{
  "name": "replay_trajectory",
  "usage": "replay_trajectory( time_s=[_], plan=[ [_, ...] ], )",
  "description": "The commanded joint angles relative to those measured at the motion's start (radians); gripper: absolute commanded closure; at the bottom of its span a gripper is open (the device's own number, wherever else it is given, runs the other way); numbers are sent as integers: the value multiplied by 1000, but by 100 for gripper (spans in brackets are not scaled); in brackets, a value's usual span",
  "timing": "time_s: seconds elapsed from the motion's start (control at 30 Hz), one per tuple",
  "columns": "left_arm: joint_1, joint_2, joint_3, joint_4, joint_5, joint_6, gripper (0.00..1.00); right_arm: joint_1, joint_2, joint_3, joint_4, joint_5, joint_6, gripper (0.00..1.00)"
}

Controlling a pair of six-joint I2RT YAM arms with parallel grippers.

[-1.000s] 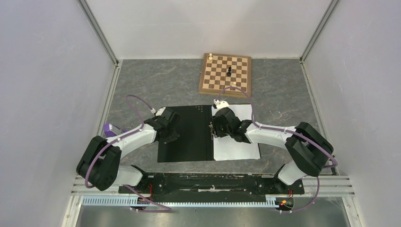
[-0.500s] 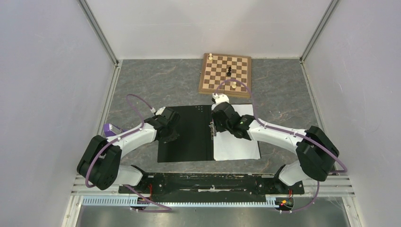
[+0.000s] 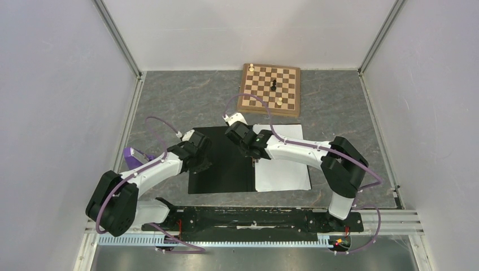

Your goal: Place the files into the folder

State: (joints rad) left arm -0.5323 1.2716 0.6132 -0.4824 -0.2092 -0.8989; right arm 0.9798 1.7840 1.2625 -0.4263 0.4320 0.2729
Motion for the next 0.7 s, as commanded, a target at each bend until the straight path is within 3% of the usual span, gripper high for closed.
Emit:
replay_trajectory(
  time_s=[0.0,0.67],
  plan=[
    [9,-37,-21,2,-39,-59,98,12,3,56,-45,54,-47,85],
    [11,-25,-11,-1,-12,-59,98,36,-42,-87,-35,85,-35,92]
  ],
)
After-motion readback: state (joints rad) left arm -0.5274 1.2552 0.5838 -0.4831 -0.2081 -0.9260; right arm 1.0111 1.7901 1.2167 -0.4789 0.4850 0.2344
